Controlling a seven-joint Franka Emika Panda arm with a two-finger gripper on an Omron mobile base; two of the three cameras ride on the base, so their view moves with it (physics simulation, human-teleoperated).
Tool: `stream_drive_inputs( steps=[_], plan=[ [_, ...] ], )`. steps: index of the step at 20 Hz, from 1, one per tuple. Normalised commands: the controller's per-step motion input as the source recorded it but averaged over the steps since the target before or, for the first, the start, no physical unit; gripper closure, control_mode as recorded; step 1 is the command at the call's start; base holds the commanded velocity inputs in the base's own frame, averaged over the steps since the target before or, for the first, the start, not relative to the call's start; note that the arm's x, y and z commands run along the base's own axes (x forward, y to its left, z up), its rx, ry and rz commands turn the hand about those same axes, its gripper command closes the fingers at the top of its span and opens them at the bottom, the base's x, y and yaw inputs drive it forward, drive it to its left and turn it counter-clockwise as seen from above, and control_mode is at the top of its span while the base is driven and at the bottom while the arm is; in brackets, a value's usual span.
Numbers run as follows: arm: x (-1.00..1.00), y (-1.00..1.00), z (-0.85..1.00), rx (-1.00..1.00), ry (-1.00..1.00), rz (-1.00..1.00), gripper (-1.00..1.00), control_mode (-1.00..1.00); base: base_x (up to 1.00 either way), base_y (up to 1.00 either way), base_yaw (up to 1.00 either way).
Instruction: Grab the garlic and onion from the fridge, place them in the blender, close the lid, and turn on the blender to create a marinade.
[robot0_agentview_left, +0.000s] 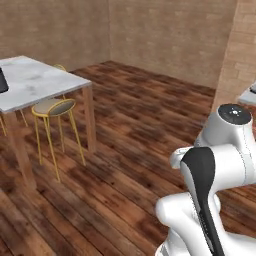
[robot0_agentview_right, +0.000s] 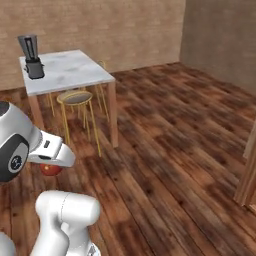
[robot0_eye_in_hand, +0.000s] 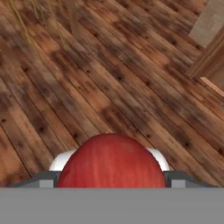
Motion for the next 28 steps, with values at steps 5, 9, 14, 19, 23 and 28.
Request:
stream_drive_inputs(
  steps=[5, 9, 14, 19, 23, 28],
  plan=[
    [0.00, 0.00, 0.00, 0.00, 0.00, 0.00, 1.00, 1.00, 0.18, 0.11, 0.63],
    [0.00, 0.00, 0.00, 0.00, 0.00, 0.00, 1.00, 1.00, 0.52, 0.11, 0.53],
    [0.00, 0.00, 0.00, 0.00, 0.00, 0.00, 1.00, 1.00, 0.98, 0.61, 0.25],
    [0.00, 0.00, 0.00, 0.00, 0.00, 0.00, 1.00, 1.00, 1.00, 0.83, 0.03],
    [0.00, 0.00, 0.00, 0.00, 0.00, 0.00, 1.00, 1.00, 1.00, 0.93, -0.03],
    [0.00, 0.00, 0.00, 0.00, 0.00, 0.00, 1.00, 1.00, 1.00, 1.00, -0.19]
  ],
)
